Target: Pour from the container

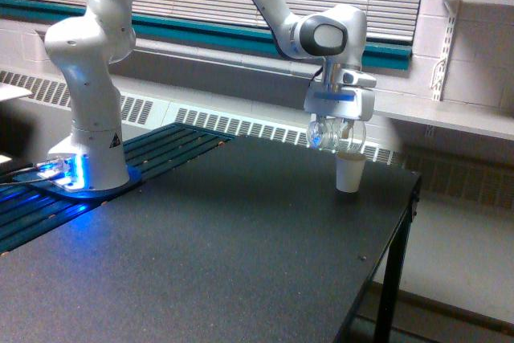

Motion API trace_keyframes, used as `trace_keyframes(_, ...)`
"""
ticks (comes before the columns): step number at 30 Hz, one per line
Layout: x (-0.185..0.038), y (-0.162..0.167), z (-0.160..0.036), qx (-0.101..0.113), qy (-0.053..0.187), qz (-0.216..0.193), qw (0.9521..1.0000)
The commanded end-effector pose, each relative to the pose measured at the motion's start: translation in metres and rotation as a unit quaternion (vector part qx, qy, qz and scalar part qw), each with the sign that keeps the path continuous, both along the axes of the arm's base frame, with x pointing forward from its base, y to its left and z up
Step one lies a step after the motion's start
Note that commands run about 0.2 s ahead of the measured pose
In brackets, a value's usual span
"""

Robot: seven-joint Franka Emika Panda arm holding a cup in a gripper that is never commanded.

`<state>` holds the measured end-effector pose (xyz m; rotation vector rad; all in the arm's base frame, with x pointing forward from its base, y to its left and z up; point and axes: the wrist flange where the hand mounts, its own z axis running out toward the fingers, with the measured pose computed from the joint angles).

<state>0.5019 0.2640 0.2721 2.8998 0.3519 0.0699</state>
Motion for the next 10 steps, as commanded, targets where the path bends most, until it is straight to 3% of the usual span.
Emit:
trace_keyframes(1,0.000,-0.010,0.021,0.017,-0.020,-0.003,0.9996)
trace_keyframes(7,-0.004,-0.023,0.033,0.038,-0.027,-0.005,0.9989)
trace_keyframes(10,-0.008,-0.025,0.035,0.038,-0.027,-0.005,0.9989)
